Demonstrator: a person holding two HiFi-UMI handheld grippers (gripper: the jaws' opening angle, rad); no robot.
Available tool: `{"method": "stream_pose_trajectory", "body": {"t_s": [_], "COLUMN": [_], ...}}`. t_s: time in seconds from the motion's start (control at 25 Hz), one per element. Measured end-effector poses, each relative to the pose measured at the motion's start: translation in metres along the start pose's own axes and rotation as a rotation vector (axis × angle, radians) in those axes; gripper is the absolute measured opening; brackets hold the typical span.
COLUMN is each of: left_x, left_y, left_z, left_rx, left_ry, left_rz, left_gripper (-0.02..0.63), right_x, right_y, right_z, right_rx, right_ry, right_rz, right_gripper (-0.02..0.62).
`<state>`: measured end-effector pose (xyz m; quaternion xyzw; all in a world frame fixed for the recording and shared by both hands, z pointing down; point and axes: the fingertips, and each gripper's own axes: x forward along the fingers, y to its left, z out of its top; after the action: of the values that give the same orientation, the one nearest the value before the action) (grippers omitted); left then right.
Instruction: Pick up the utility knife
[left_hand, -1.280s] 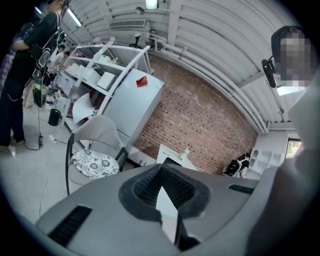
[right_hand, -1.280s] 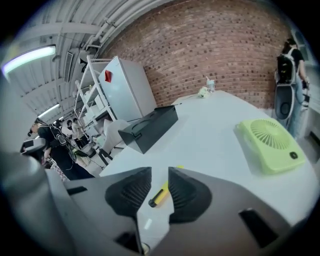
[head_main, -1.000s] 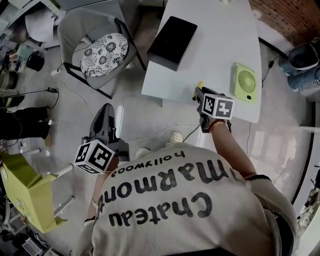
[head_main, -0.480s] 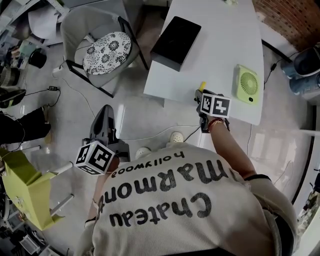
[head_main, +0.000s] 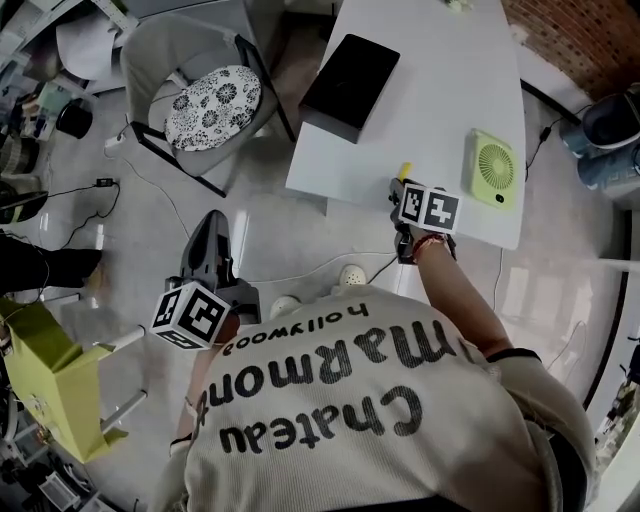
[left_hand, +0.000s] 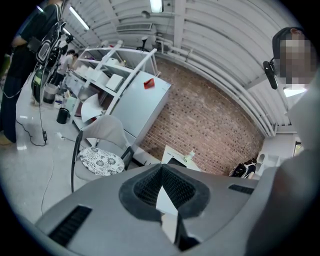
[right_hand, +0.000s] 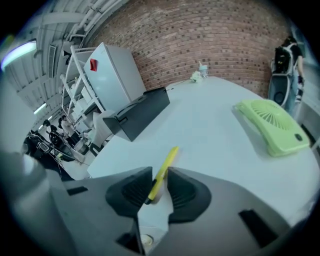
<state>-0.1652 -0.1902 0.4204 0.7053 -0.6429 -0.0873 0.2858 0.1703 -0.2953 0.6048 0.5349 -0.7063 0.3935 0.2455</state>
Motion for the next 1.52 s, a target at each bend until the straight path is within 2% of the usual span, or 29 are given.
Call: {"method": "stream_pose_trajectory", "body": {"t_s": [0.12,0.4,0.92,1.24,1.52], "left_x": [0.002,0.006,0.042,0.075,0.089], "left_y": [-0.004,-0.014,-0.059,-0.101,-0.134], "left_z": [-0.002,-0.006,-0.024,-0.041,-0.062], "left_rx": [-0.002,-0.003,0.005,0.019,0.033], "left_ry": [0.005,0.002,0.043,0.074,0.118], "left_rz": [-0.009,-0.018,-0.100,-0.172,-0.229], "left_gripper": [0.002,0.002,0.002,0.002,0.002], "right_x": [-0.001,-0.003,-0.016,-0.034,-0.060], "right_y": [-0.002,-0.005,-0.027,-0.064,-0.099], "right_z": [-0.001,-0.003,-0.009,-0.002,0.006], "right_rx": [0.020,0.041,0.085,0.092,0.149], "right_ry": [0.003,0.008,0.030,0.005,-0.050], "right_rz": [-0.007,0.020,0.048,0.028,0.008], "right_gripper": [0.048,0.046,0.044,0.044,0.044]}}
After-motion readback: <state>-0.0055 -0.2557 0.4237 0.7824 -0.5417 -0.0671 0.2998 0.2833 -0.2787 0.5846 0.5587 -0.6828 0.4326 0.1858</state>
